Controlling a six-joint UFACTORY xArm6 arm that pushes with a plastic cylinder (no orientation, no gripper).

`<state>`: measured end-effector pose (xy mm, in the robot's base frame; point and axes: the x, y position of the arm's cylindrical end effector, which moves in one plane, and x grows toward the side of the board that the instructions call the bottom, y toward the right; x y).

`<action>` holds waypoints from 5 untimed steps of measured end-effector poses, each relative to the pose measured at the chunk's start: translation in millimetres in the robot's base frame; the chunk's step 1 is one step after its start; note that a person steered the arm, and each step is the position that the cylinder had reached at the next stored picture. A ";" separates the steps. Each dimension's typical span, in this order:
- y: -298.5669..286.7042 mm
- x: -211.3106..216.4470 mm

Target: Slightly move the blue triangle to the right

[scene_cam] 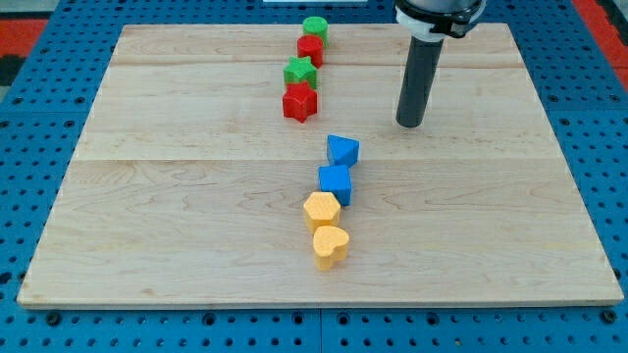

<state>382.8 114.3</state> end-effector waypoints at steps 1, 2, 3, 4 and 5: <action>-1.0 2.6; -2.9 29.5; -22.2 46.9; -49.3 49.4; -76.5 49.4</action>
<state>432.2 37.8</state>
